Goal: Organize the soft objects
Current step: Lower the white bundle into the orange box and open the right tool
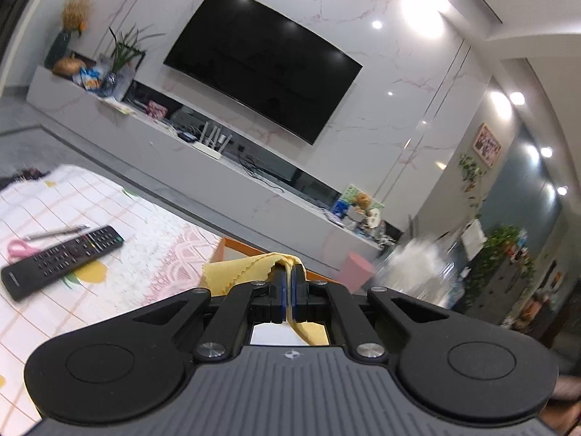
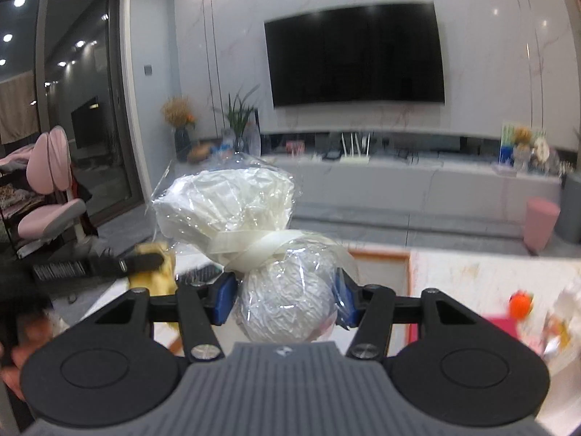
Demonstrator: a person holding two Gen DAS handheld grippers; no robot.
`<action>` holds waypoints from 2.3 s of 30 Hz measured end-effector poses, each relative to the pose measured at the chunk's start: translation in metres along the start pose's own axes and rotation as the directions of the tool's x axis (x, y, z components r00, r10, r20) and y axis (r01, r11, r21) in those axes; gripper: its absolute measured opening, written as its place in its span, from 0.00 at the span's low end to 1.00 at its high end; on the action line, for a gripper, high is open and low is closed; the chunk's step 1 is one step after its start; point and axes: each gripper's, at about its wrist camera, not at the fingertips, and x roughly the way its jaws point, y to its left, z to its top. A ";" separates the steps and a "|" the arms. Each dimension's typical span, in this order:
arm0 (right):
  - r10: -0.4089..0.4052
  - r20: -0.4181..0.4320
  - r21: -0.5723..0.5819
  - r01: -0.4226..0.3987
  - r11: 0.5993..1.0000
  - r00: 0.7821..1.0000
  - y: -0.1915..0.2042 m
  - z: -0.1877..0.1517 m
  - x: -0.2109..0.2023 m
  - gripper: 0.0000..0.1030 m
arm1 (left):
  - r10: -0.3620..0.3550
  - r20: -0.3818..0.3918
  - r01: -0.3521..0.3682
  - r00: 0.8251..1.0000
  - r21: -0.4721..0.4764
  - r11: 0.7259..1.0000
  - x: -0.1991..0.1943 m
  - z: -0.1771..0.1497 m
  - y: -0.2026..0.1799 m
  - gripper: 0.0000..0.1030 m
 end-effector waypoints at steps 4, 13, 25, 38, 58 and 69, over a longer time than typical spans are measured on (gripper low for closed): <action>0.009 -0.068 -0.005 -0.009 1.000 0.998 -0.004 -0.028 0.015 0.54 | -0.010 -0.031 0.012 0.999 0.053 0.999 0.007 -0.004 -0.010 0.02; -0.028 -0.163 -0.190 -0.004 0.982 0.986 -0.001 -0.065 0.024 0.54 | -0.182 -0.081 0.192 0.980 0.138 0.972 0.009 -0.018 -0.037 0.02; -0.060 -0.216 -0.193 0.018 0.981 0.975 -0.006 -0.064 0.037 0.54 | 0.197 -0.189 -0.120 0.962 0.355 0.927 0.045 -0.044 -0.046 0.02; -0.065 -0.224 -0.169 0.026 0.985 0.973 -0.006 -0.064 0.042 0.54 | 0.295 -0.099 -0.256 0.950 0.288 0.923 0.038 -0.037 -0.045 0.68; -0.037 -0.293 -0.133 -0.003 0.991 0.955 0.004 -0.059 0.058 0.55 | 0.317 -0.032 -0.305 0.948 0.194 0.932 0.023 -0.022 -0.030 0.85; 0.017 -0.455 -0.066 -0.053 0.996 0.890 -0.007 -0.045 0.085 0.57 | 0.325 -0.020 -0.319 0.946 0.132 0.938 0.016 -0.015 -0.016 0.85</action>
